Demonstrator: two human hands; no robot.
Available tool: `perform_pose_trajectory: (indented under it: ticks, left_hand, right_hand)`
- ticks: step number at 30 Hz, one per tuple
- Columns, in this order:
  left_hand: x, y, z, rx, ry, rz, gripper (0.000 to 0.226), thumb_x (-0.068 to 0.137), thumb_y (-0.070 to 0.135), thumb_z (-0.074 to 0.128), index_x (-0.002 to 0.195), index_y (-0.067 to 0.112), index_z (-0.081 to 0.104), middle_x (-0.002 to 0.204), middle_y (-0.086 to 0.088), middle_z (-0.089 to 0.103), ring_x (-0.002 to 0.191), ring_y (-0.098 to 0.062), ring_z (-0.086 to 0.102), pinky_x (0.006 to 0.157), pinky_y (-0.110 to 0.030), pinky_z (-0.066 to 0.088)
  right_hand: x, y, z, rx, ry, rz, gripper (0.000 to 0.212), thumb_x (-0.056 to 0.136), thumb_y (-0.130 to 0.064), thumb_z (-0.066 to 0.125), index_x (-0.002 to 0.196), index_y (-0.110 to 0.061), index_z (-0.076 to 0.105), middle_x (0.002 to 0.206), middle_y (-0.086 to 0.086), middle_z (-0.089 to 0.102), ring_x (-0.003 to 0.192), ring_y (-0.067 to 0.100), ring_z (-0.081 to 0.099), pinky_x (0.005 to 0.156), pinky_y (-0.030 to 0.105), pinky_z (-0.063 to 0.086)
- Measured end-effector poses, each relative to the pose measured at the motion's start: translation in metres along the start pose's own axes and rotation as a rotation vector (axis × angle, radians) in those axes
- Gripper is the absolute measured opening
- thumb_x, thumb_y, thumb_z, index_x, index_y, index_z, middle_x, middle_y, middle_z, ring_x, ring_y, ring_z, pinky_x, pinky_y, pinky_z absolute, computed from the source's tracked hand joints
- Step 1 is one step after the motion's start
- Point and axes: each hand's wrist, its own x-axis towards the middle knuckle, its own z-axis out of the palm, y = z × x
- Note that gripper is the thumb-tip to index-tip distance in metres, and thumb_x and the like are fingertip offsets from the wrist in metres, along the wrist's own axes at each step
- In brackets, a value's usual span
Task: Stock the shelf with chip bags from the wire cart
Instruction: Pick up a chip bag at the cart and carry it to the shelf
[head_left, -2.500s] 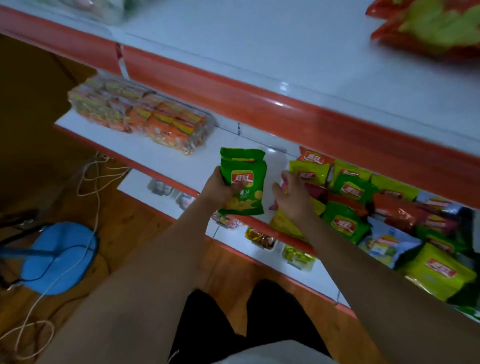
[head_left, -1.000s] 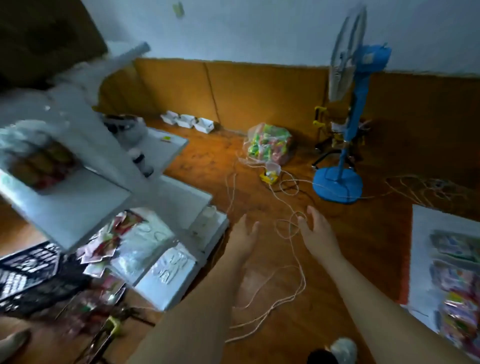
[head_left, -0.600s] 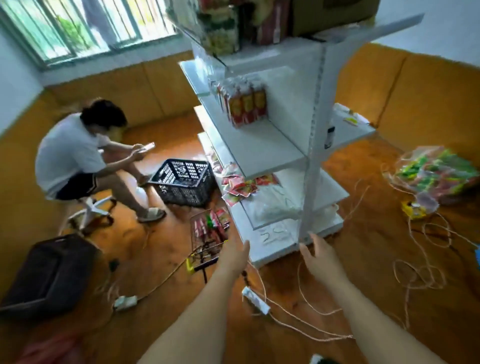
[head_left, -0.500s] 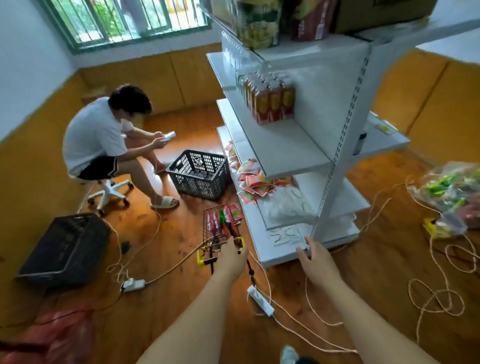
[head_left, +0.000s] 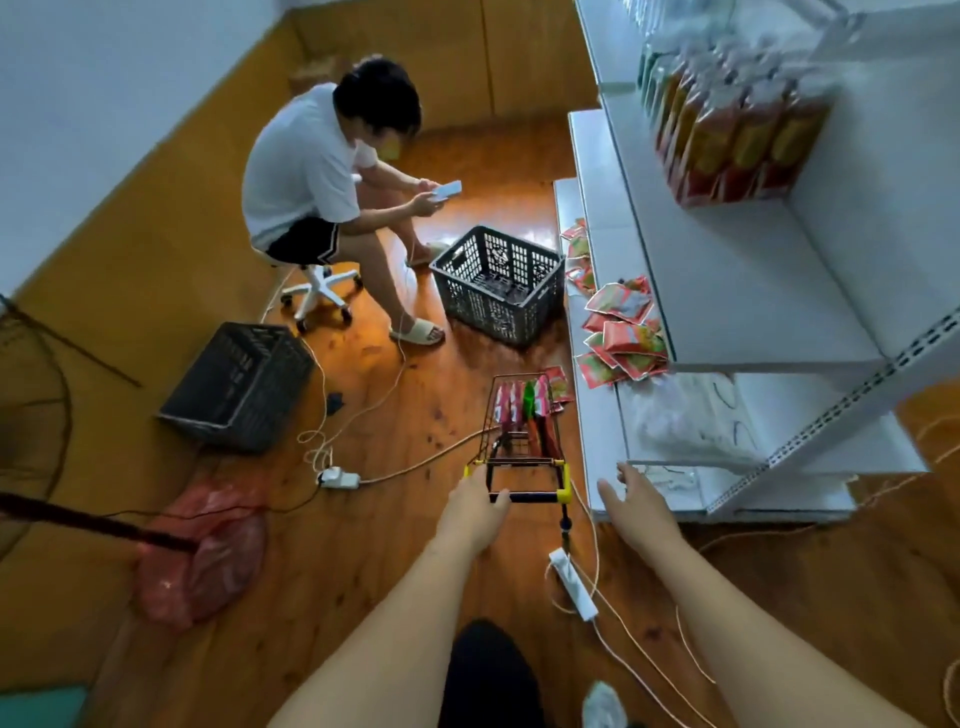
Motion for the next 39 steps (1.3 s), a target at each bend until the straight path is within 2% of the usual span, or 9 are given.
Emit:
perform_pose_trajectory:
  ticks: [7, 13, 16, 21, 25, 28, 31, 35, 39]
  left_hand:
    - [0.109, -0.011, -0.03, 0.057, -0.127, 0.016, 0.061, 0.099, 0.039, 0.047, 0.153, 0.017, 0.028, 0.152, -0.007, 0.041, 0.139, -0.027, 0.04, 0.112, -0.043, 0.039]
    - [0.236, -0.013, -0.083, 0.117, -0.284, 0.085, 0.05, 0.099, 0.035, 0.048, 0.146, 0.019, 0.039, 0.143, -0.006, 0.05, 0.128, -0.025, 0.052, 0.105, -0.039, 0.045]
    - [0.296, -0.022, -0.109, 0.174, -0.348, 0.092, 0.049, 0.099, 0.037, 0.045, 0.144, 0.016, 0.04, 0.141, -0.009, 0.053, 0.124, -0.026, 0.055, 0.102, -0.039, 0.046]
    - [0.372, -0.041, -0.115, 0.213, -0.375, 0.069, 0.052, 0.098, 0.036, 0.044, 0.146, 0.016, 0.039, 0.132, -0.012, 0.062, 0.113, -0.028, 0.063, 0.096, -0.042, 0.053]
    - [0.4, -0.057, -0.074, 0.199, -0.443, 0.075, 0.048, 0.1, 0.034, 0.044, 0.144, 0.014, 0.04, 0.133, -0.012, 0.06, 0.114, -0.029, 0.061, 0.095, -0.04, 0.052]
    - [0.421, -0.068, -0.02, 0.171, -0.479, 0.086, 0.046, 0.101, 0.034, 0.043, 0.142, 0.013, 0.043, 0.133, -0.011, 0.06, 0.112, -0.029, 0.062, 0.094, -0.04, 0.052]
    - [0.449, -0.08, 0.044, 0.133, -0.525, 0.082, 0.045, 0.102, 0.034, 0.042, 0.141, 0.012, 0.045, 0.131, -0.01, 0.061, 0.113, -0.029, 0.061, 0.096, -0.04, 0.051]
    - [0.484, -0.086, 0.111, 0.133, -0.543, 0.104, 0.058, 0.102, 0.034, 0.041, 0.153, 0.009, 0.03, 0.151, -0.012, 0.045, 0.136, -0.029, 0.045, 0.109, -0.036, 0.038]
    - [0.529, -0.1, 0.184, 0.152, -0.573, 0.103, 0.067, 0.1, 0.033, 0.049, 0.155, 0.008, 0.021, 0.153, -0.013, 0.04, 0.137, -0.029, 0.043, 0.109, -0.035, 0.038]
  right_hand:
    - [0.091, -0.025, 0.032, -0.121, -0.018, 0.132, 0.057, 0.097, -0.041, 0.046, 0.146, -0.013, 0.036, 0.148, 0.01, 0.043, 0.134, 0.029, 0.043, 0.106, 0.041, 0.039]
    - [0.161, -0.063, 0.069, -0.11, 0.016, 0.356, 0.053, 0.094, -0.04, 0.051, 0.139, -0.012, 0.045, 0.141, 0.011, 0.051, 0.127, 0.03, 0.05, 0.1, 0.039, 0.044]
    - [0.184, -0.092, 0.086, -0.06, 0.035, 0.456, 0.053, 0.096, -0.033, 0.051, 0.142, -0.008, 0.043, 0.143, 0.016, 0.047, 0.131, 0.032, 0.046, 0.103, 0.037, 0.039]
    - [0.232, -0.119, 0.119, -0.016, 0.077, 0.508, 0.049, 0.095, -0.026, 0.053, 0.139, -0.006, 0.045, 0.138, 0.018, 0.052, 0.126, 0.034, 0.049, 0.098, 0.037, 0.041]
    - [0.27, -0.106, 0.154, -0.034, 0.035, 0.494, 0.046, 0.095, -0.027, 0.051, 0.137, -0.011, 0.046, 0.137, 0.011, 0.052, 0.124, 0.03, 0.051, 0.097, 0.037, 0.043]
    - [0.307, -0.076, 0.183, -0.055, 0.019, 0.47, 0.034, 0.091, -0.026, 0.049, 0.123, -0.016, 0.055, 0.122, 0.009, 0.059, 0.11, 0.03, 0.057, 0.084, 0.033, 0.044]
    - [0.346, -0.032, 0.221, -0.111, -0.017, 0.454, 0.043, 0.089, -0.025, 0.048, 0.131, -0.013, 0.049, 0.127, 0.012, 0.055, 0.116, 0.031, 0.053, 0.093, 0.039, 0.047]
    - [0.389, 0.01, 0.25, -0.24, -0.005, 0.382, 0.052, 0.089, -0.02, 0.048, 0.138, -0.007, 0.037, 0.132, 0.017, 0.049, 0.121, 0.035, 0.049, 0.096, 0.043, 0.045]
    - [0.438, 0.063, 0.284, -0.359, -0.008, 0.314, 0.047, 0.089, -0.017, 0.051, 0.133, -0.004, 0.038, 0.128, 0.019, 0.049, 0.115, 0.037, 0.053, 0.089, 0.04, 0.047]
